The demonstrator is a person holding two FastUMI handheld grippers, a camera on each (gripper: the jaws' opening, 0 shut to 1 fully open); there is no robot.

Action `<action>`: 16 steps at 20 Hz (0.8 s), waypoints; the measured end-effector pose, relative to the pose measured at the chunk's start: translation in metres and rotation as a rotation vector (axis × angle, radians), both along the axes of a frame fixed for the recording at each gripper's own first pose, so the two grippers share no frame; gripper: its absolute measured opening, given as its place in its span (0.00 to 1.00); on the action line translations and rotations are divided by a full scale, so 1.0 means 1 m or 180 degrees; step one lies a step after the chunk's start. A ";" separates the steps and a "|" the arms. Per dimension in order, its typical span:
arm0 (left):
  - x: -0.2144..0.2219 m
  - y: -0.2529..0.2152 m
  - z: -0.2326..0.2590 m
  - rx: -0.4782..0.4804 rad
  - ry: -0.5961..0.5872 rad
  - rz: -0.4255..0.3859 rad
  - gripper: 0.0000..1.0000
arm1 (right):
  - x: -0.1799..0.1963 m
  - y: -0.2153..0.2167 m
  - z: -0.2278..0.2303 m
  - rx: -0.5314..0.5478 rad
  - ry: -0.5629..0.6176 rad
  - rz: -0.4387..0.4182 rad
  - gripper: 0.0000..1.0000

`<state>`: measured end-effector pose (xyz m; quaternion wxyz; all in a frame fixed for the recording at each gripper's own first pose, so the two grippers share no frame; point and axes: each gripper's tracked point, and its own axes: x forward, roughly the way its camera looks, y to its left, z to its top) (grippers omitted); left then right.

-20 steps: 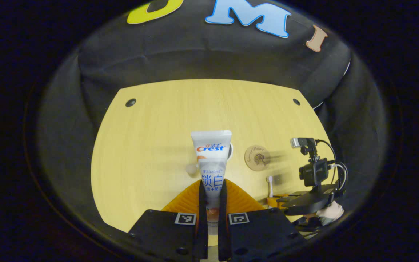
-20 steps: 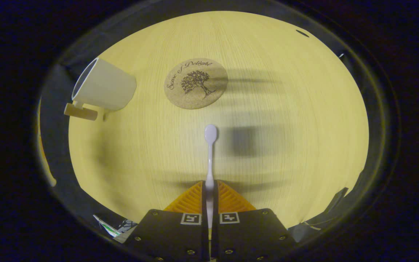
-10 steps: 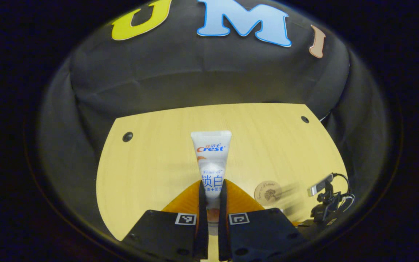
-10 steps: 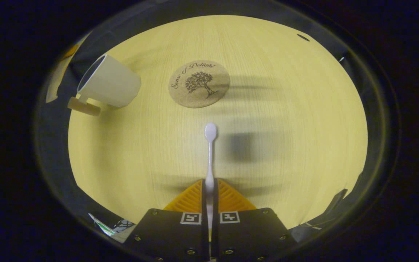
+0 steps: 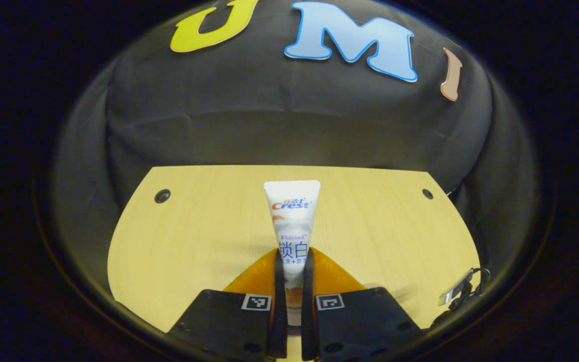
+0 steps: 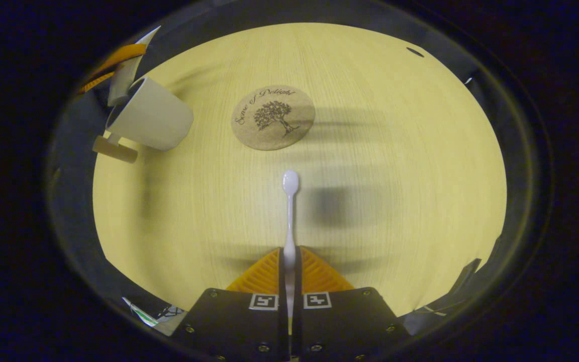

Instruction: Put the toothbrush and toothpaste on the desktop into the cup, then pick up the cup and place it on the coaster on the desktop.

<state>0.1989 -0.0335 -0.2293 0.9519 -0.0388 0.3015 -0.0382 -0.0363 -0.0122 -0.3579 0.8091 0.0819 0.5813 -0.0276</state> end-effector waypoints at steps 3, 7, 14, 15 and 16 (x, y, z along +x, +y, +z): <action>0.001 0.002 -0.009 0.0110 -0.0133 0.0011 0.18 | 0.000 0.000 0.000 0.0030 -0.0034 -0.0028 0.04; -0.004 0.002 -0.014 0.0219 -0.0279 -0.0078 0.18 | 0.000 0.000 0.001 0.0096 -0.0102 -0.0082 0.04; -0.022 0.005 -0.015 0.0286 -0.0321 -0.0105 0.81 | 0.002 0.001 0.009 0.0161 -0.0191 -0.0113 0.03; -0.026 0.006 -0.012 0.0299 -0.0342 -0.0106 0.74 | 0.006 0.002 0.017 0.0210 -0.0257 -0.0143 0.03; -0.031 0.007 -0.008 0.0293 -0.0359 -0.0100 0.74 | 0.013 0.004 0.027 0.0258 -0.0338 -0.0177 0.03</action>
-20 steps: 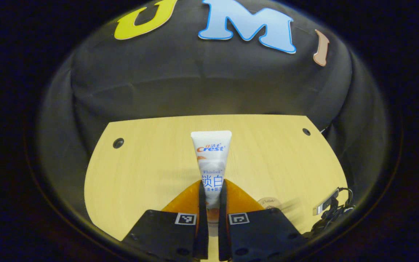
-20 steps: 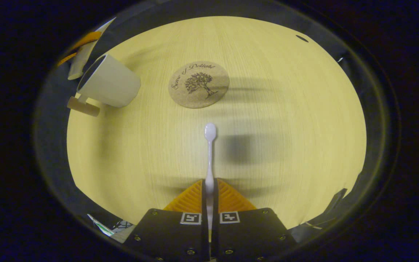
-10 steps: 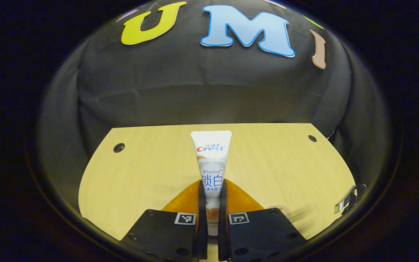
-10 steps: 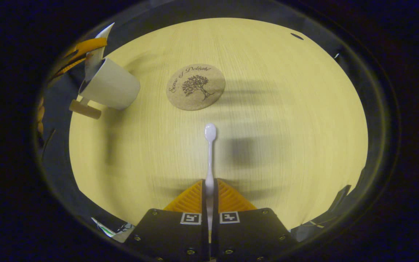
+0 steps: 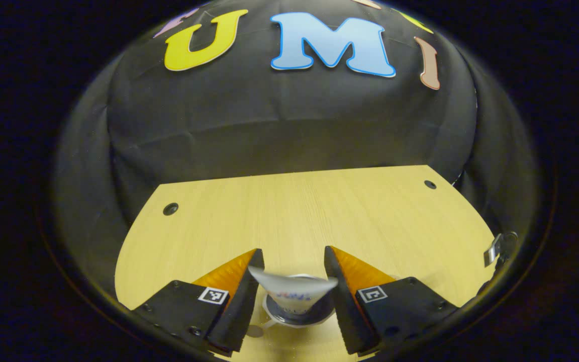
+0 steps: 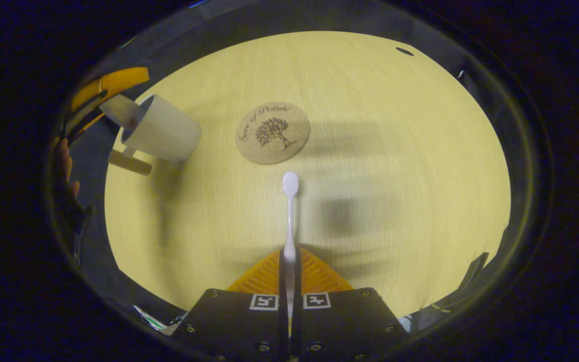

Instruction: Put the toothbrush and toothpaste on the desktop into the cup, then pick up the cup and place it on the coaster on the desktop.

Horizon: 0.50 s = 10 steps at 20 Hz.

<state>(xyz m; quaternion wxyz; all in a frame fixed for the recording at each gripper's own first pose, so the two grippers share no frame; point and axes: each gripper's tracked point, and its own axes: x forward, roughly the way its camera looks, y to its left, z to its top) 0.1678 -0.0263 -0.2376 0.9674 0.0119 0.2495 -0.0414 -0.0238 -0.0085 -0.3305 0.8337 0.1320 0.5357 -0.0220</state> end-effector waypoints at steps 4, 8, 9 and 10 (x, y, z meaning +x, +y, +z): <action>-0.023 0.009 0.012 -0.0100 -0.0040 0.0072 0.88 | 0.035 0.000 0.052 0.0066 -0.0433 -0.0098 0.03; -0.046 0.023 0.022 -0.0159 -0.0064 0.0129 0.88 | 0.074 0.007 0.106 0.0172 -0.0842 -0.0155 0.04; -0.053 0.027 0.024 -0.0169 -0.0069 0.0145 0.88 | 0.083 0.009 0.118 0.0188 -0.0934 -0.0168 0.04; -0.061 0.031 0.026 -0.0188 -0.0075 0.0168 0.88 | 0.092 0.012 0.128 0.0190 -0.1021 -0.0179 0.03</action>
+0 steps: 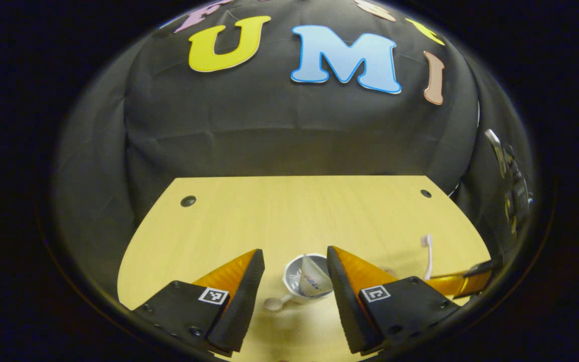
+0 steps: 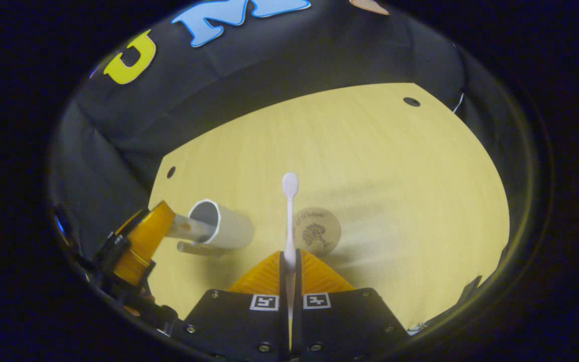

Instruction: Put the toothbrush and toothpaste on the desktop into the cup, then pick up the cup and place it on the coaster on the desktop.

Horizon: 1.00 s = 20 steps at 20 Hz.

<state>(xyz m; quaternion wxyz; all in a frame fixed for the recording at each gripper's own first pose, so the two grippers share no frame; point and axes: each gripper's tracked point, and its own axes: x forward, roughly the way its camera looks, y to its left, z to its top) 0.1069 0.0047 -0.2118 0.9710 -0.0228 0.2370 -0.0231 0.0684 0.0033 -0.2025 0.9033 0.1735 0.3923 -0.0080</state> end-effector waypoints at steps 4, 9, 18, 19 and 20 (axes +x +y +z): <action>-0.028 0.013 0.003 -0.0082 0.0035 0.0050 0.88 | 0.030 0.014 0.047 0.0054 -0.0354 0.0019 0.03; -0.056 0.052 0.006 -0.0102 0.0061 0.0249 0.87 | 0.067 0.049 0.065 0.0085 -0.0579 0.0085 0.03; -0.120 0.133 0.007 -0.0129 0.0151 0.0738 0.88 | 0.116 0.086 0.063 -0.0103 -0.1007 0.0164 0.03; -0.128 0.137 0.011 -0.0129 0.0154 0.0790 0.87 | 0.120 0.085 0.062 -0.0163 -0.1052 0.0157 0.04; -0.135 0.141 0.014 -0.0131 0.0156 0.0838 0.86 | 0.121 0.086 0.061 -0.0205 -0.1090 0.0169 0.04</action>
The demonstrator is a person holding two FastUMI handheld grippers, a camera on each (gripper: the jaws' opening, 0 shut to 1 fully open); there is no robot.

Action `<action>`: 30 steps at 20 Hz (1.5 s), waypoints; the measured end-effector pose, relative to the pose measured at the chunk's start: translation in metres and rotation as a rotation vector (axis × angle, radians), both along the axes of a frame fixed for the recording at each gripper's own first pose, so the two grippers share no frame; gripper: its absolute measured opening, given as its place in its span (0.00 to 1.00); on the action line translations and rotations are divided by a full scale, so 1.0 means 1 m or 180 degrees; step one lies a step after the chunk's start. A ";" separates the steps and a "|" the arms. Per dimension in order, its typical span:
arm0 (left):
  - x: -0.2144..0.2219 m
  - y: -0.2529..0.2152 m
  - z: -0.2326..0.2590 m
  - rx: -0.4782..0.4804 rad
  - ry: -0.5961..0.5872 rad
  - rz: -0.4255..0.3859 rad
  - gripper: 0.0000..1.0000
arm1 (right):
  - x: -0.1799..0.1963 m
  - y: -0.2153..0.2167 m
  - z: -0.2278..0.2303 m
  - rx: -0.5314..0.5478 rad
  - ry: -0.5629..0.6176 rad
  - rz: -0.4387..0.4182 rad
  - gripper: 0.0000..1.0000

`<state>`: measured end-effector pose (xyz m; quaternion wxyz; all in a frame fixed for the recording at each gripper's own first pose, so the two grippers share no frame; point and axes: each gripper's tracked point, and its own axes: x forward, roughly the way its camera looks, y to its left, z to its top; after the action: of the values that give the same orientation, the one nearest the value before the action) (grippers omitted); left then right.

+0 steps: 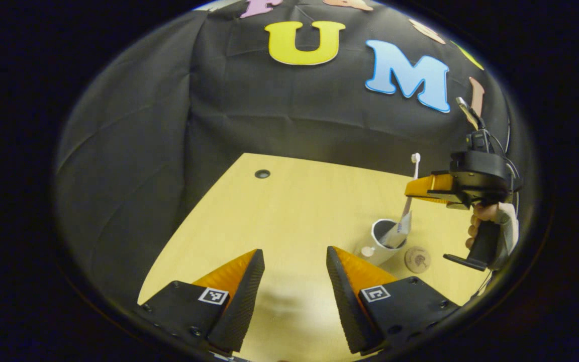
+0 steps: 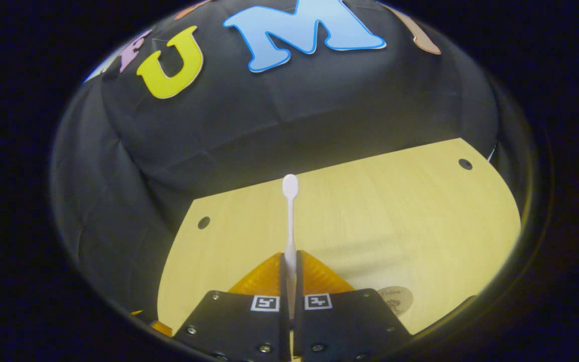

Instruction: Put the toothbrush and toothpaste on the desktop into the cup, then pick up the cup and place it on the coaster on the desktop.

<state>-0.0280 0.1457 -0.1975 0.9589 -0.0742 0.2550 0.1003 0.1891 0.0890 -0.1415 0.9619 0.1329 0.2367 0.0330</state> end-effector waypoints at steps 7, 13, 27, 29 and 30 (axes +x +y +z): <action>-0.006 0.010 0.006 -0.0006 0.0009 0.0036 0.81 | -0.003 0.009 -0.008 -0.0283 -0.0114 0.0167 0.04; 0.016 -0.018 -0.001 -0.0015 0.0029 -0.0273 0.81 | -0.033 0.014 -0.016 -0.0304 -0.0098 0.0340 0.23; 0.065 -0.105 -0.026 0.0410 0.0371 -0.1948 0.82 | -0.097 -0.035 0.019 0.0474 -0.0184 0.0146 0.48; 0.072 -0.111 -0.037 0.0530 0.0501 -0.2200 0.82 | -0.106 -0.058 0.013 0.0517 -0.0138 -0.0031 0.48; 0.073 -0.114 -0.042 0.0565 0.0572 -0.2323 0.82 | -0.112 -0.070 0.009 0.0526 -0.0128 -0.0130 0.48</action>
<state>0.0454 0.0317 -0.2391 0.9080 0.1138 0.3379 -0.2198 0.0770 0.0192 -0.1328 0.9527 0.2160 0.2110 0.0354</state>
